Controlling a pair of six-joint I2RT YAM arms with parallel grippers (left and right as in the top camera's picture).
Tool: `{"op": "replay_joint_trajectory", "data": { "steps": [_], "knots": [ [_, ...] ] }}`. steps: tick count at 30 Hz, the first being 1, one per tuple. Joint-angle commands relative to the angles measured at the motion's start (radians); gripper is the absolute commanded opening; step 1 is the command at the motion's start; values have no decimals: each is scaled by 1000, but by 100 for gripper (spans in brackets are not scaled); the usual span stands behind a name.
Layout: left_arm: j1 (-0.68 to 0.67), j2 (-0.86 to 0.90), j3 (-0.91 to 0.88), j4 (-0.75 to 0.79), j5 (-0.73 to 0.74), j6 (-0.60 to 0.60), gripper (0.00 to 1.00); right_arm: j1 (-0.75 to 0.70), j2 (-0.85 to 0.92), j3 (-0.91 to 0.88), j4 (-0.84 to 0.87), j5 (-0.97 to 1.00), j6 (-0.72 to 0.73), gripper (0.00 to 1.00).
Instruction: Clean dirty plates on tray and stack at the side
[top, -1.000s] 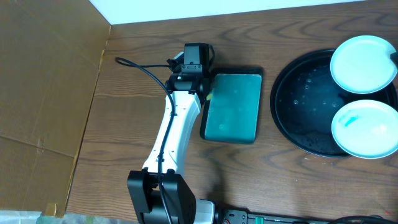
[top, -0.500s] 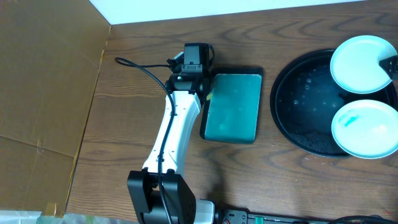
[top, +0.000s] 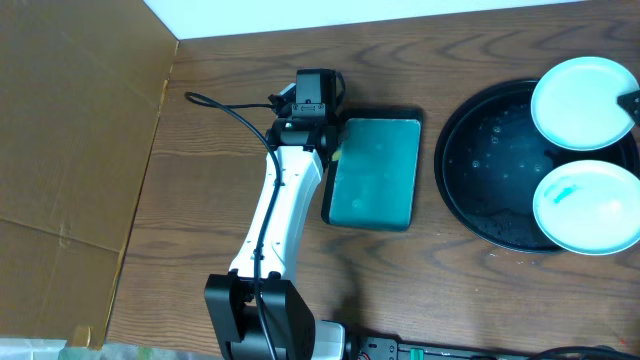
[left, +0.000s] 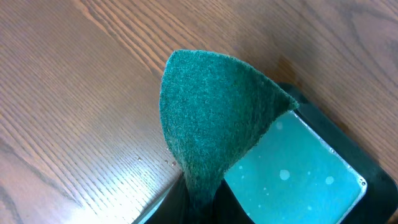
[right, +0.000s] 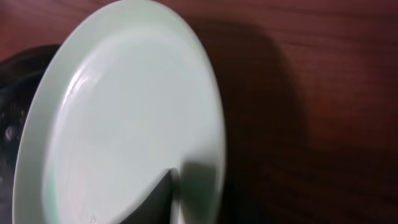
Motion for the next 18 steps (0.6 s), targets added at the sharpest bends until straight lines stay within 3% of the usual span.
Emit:
{"op": "replay_joint_trajectory", "data": {
  "steps": [1,18],
  "knots": [
    [3,0,-11,2,-9,-5,7,3,6,5,10,-13,8,4],
    [3,0,-11,2,-9,-5,7,-116,-21,5,267,-205,475,1]
  ]
}}
